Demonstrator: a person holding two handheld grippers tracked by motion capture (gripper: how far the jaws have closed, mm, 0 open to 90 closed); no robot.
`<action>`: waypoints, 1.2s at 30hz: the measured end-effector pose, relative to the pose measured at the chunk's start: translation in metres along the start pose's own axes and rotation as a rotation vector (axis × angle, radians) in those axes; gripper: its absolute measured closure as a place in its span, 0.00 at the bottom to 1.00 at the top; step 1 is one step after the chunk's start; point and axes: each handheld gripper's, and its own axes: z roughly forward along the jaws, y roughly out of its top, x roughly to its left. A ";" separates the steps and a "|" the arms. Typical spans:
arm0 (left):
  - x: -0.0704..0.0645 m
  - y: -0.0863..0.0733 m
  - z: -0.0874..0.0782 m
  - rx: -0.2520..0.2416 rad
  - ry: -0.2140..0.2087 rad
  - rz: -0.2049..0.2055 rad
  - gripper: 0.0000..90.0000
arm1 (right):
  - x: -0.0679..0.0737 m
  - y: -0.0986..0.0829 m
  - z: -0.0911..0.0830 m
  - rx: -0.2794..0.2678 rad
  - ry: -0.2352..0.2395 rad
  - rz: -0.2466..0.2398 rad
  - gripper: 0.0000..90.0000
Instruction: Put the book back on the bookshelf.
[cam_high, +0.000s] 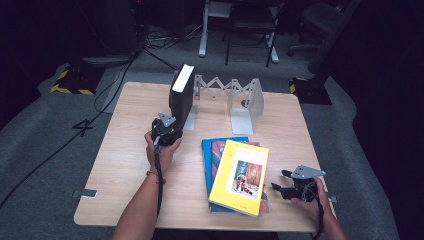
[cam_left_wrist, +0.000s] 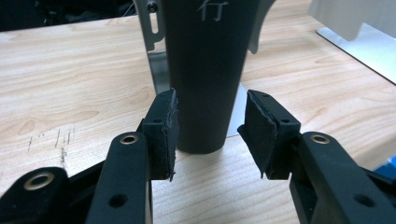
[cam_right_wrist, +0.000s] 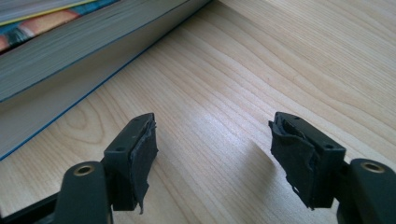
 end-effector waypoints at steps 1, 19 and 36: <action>-0.001 0.000 -0.001 0.003 -0.004 0.009 0.61 | 0.000 0.000 0.000 0.000 0.001 -0.001 0.35; -0.019 -0.015 -0.031 0.064 -0.167 0.200 0.50 | 0.002 0.004 -0.003 -0.003 -0.007 -0.004 0.35; -0.039 -0.044 -0.071 0.200 -0.369 0.446 0.30 | 0.009 0.026 -0.035 -0.074 -0.010 0.029 0.31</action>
